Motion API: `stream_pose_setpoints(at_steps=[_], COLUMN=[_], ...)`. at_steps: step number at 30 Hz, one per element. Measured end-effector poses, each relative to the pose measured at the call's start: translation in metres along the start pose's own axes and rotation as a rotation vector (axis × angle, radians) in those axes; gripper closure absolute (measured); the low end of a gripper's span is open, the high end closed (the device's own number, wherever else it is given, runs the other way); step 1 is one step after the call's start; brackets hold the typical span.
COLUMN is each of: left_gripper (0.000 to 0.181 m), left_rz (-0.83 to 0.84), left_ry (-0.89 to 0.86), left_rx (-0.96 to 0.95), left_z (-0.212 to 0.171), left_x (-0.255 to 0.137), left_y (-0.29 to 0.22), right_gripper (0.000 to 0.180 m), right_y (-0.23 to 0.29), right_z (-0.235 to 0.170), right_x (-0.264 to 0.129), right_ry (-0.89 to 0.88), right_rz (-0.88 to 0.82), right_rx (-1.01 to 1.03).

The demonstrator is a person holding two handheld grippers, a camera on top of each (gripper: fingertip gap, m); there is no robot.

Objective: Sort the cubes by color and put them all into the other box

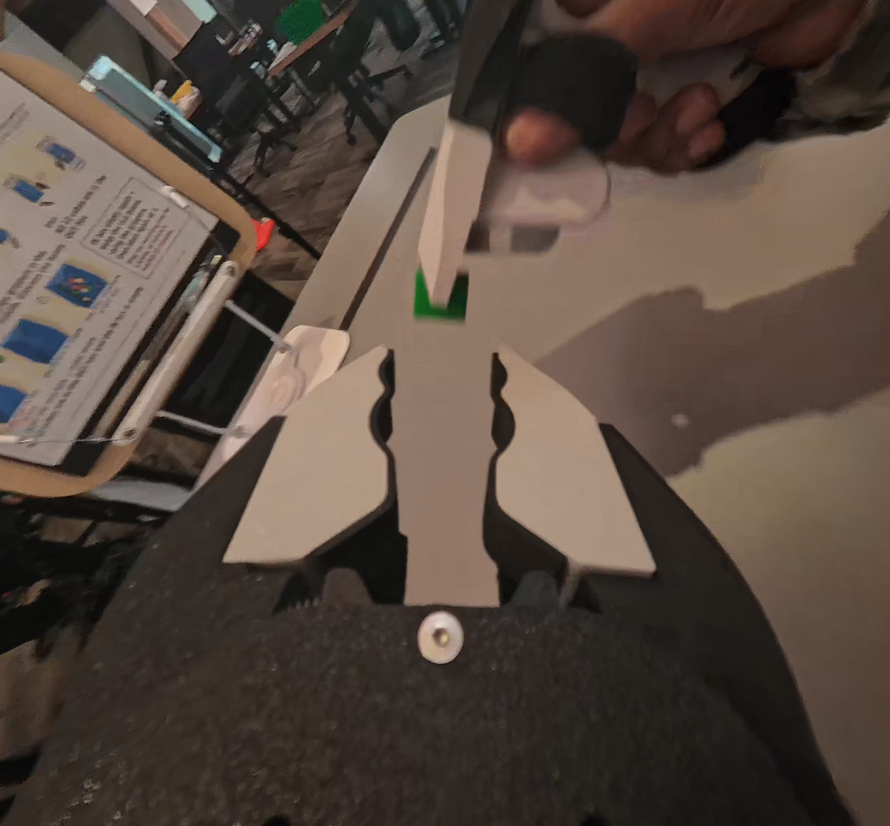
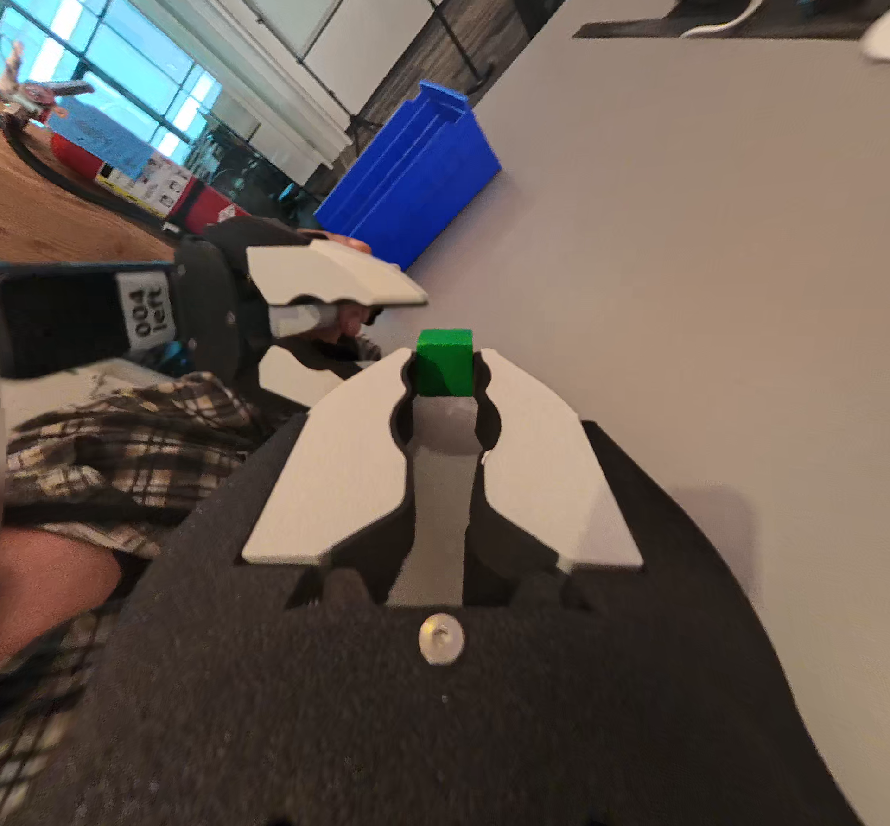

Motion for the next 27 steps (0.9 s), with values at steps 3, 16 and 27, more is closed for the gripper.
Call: stream_pose_setpoints(at_steps=[3, 16, 27], left_gripper=[0.119, 0.114, 0.115], left_rz=[-0.138, -0.435, -0.402], left_ry=[-0.023, 0.072, 0.079], left_rx=[-0.059, -0.160, -0.123], left_z=[-0.005, -0.046, -0.041], left_x=[0.003, 0.028, 0.015], left_y=[-0.014, -0.044, -0.043], right_gripper=[0.158, 0.158, 0.142], right_y=[-0.031, -0.144, -0.137], right_z=[-0.033, -0.231, -0.221], right_x=[-0.089, -0.262, -0.252], right_ry=[-0.017, 0.390, 0.429], right_rz=[-0.232, -0.481, -0.447], right_rx=[0.058, 0.567, 0.481])
Point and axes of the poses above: each gripper's, where its closed fingertips meet, x out along the fingers, z out of its top, y = z × x across the jaws, the point moved 4 cm from there along -x, back along the fingers, and after that the axes turned 14 degrees about y, right-handed, at the moved point
